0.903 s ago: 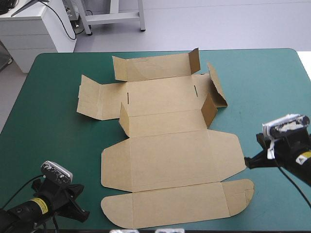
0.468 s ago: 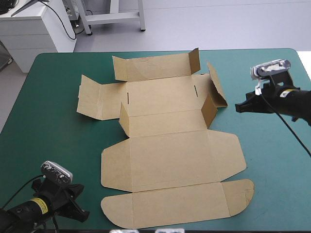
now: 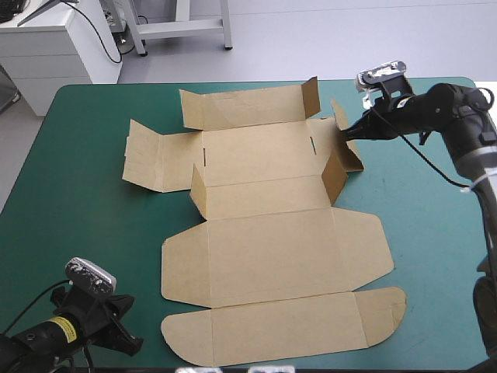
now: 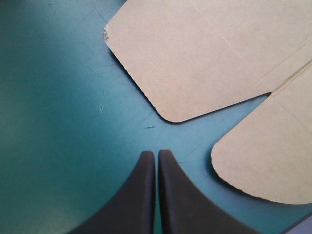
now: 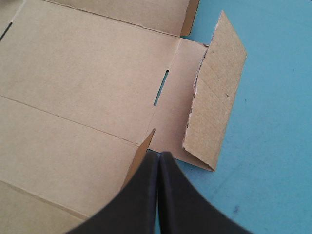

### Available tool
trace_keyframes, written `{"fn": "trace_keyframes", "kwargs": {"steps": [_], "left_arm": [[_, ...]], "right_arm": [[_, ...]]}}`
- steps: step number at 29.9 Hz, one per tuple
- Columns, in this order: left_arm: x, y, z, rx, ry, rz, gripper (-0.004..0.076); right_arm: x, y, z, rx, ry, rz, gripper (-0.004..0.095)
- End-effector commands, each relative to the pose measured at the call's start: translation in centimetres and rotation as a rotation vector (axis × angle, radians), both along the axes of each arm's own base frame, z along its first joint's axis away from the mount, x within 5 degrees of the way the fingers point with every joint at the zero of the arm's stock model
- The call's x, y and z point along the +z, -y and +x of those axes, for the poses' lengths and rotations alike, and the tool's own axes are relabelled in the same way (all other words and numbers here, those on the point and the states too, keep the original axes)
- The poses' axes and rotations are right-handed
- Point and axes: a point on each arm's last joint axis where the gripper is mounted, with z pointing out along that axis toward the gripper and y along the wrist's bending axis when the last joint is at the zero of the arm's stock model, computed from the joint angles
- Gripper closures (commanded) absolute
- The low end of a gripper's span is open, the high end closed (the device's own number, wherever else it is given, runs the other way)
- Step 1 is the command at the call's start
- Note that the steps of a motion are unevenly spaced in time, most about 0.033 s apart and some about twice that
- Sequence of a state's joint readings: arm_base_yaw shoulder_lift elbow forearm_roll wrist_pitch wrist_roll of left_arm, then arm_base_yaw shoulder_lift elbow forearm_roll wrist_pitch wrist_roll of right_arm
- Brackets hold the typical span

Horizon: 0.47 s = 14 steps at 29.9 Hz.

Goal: Fold the box

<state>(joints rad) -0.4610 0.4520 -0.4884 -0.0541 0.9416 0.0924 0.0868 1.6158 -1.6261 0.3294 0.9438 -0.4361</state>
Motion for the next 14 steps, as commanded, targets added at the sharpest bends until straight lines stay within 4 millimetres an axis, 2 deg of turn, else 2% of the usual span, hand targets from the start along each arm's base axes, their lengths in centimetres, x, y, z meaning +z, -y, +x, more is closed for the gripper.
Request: {"fn": "trace_keyframes", "kwargs": {"steps": [1,6,14], "left_arm": [[1.0,0.3,0.4,-0.002,0.052,-0.039,0.0723],[1.0,0.3,0.4,-0.002,0.052,-0.039,0.0723],[1.0,0.3,0.4,-0.002,0.052,-0.039,0.0723]], "right_arm": [[1.7,-0.9,0.9,-0.039,0.076,-0.050,0.0923],[0.4,-2.1,2.6,-0.061,0.045,-0.155,0.0923],[-1.1,-3.8,4.6,-0.062,0.004,-0.144,0.0893]]}}
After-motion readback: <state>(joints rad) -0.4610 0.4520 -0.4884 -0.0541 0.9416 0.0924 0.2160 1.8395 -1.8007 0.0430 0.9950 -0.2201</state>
